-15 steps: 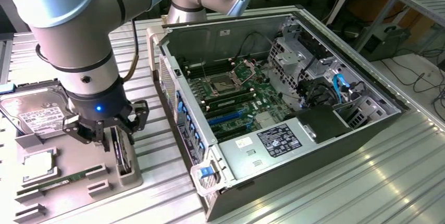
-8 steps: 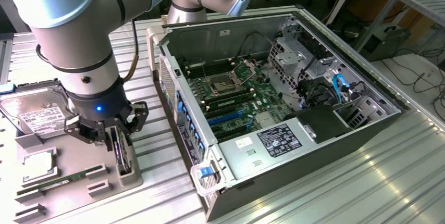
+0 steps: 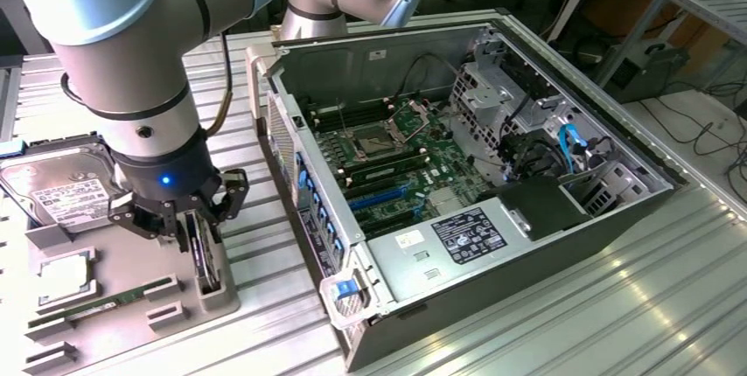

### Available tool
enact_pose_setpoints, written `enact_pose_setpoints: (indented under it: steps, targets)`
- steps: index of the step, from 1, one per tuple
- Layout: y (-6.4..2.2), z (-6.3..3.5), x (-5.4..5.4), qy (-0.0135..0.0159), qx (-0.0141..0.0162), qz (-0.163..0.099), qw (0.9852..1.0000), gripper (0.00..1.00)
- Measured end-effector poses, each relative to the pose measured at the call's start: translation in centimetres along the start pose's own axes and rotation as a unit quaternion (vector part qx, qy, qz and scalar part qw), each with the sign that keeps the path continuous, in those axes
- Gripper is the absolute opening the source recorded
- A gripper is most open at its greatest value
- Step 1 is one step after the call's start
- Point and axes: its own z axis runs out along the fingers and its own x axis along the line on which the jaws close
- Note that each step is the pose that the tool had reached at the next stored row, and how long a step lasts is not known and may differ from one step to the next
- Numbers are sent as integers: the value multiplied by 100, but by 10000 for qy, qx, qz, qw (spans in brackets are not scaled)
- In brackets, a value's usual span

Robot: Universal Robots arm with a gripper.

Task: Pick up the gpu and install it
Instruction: 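Pick up the gpu and move the gpu toward the slot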

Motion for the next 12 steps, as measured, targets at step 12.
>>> enact_pose_setpoints:
  steps: [12]
  targets:
    - [0,1,0,0,0,0,10000,27]
